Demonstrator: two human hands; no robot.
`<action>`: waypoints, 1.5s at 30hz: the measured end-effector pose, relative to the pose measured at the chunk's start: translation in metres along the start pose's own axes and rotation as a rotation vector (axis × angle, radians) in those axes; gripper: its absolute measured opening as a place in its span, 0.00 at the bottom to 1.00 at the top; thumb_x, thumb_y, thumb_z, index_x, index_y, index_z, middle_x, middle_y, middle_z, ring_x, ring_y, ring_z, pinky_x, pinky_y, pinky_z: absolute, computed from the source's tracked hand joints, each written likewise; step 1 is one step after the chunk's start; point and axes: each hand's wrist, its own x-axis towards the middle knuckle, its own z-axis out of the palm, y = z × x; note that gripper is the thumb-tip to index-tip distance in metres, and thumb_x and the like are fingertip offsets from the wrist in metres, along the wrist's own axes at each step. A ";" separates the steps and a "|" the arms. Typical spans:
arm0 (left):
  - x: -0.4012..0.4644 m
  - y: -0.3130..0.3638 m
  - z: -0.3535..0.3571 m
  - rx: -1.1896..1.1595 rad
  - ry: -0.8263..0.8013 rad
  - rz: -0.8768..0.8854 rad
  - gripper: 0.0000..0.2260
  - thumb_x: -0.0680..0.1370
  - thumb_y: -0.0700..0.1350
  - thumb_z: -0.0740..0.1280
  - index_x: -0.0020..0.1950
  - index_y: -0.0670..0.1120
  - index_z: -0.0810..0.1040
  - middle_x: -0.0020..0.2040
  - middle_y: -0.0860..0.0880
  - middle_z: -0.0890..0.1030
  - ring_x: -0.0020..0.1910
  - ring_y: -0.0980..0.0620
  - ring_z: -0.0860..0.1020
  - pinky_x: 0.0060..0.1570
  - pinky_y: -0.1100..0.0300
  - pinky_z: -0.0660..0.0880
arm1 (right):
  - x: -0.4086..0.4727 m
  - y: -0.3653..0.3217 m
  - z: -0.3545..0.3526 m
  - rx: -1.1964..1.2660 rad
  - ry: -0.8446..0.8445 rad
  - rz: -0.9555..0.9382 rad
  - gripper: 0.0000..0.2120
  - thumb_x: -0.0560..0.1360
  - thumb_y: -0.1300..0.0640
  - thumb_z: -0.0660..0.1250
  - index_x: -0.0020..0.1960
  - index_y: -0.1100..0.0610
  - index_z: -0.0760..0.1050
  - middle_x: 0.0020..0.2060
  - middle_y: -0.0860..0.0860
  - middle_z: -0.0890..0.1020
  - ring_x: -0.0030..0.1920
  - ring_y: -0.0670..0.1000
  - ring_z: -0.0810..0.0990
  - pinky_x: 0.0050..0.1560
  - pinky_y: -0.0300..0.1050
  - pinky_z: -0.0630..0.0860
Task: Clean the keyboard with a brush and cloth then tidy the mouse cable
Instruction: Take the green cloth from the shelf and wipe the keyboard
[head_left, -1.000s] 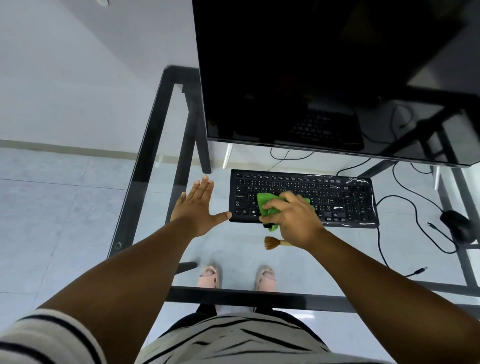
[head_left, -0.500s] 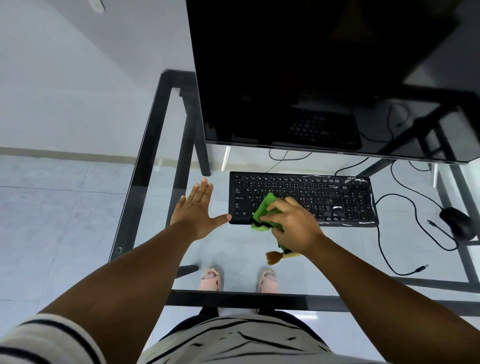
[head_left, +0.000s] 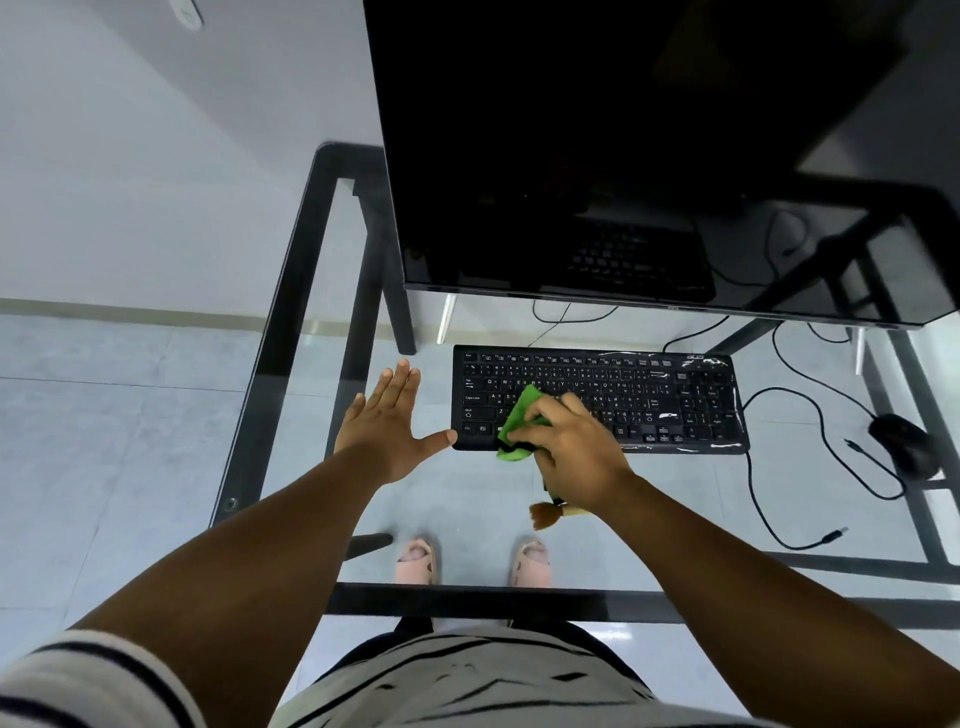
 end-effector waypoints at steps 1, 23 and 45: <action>0.000 0.000 0.000 0.000 0.001 0.000 0.45 0.73 0.74 0.52 0.79 0.51 0.37 0.78 0.54 0.34 0.77 0.54 0.36 0.75 0.50 0.43 | 0.000 -0.001 0.001 0.009 -0.001 -0.002 0.18 0.72 0.62 0.65 0.56 0.44 0.81 0.51 0.44 0.74 0.50 0.50 0.67 0.39 0.48 0.77; -0.010 0.025 0.013 -0.128 0.207 0.165 0.32 0.81 0.54 0.57 0.80 0.49 0.44 0.80 0.52 0.42 0.79 0.53 0.43 0.76 0.51 0.46 | -0.048 0.031 0.001 0.229 0.355 0.343 0.19 0.66 0.66 0.71 0.55 0.51 0.83 0.49 0.46 0.77 0.50 0.52 0.76 0.52 0.49 0.77; -0.011 0.038 0.026 -0.137 0.173 0.176 0.29 0.83 0.46 0.53 0.80 0.50 0.43 0.80 0.54 0.42 0.78 0.54 0.51 0.74 0.56 0.54 | -0.019 0.029 0.000 0.077 0.019 0.036 0.23 0.70 0.64 0.66 0.59 0.44 0.81 0.57 0.42 0.79 0.52 0.50 0.69 0.45 0.45 0.77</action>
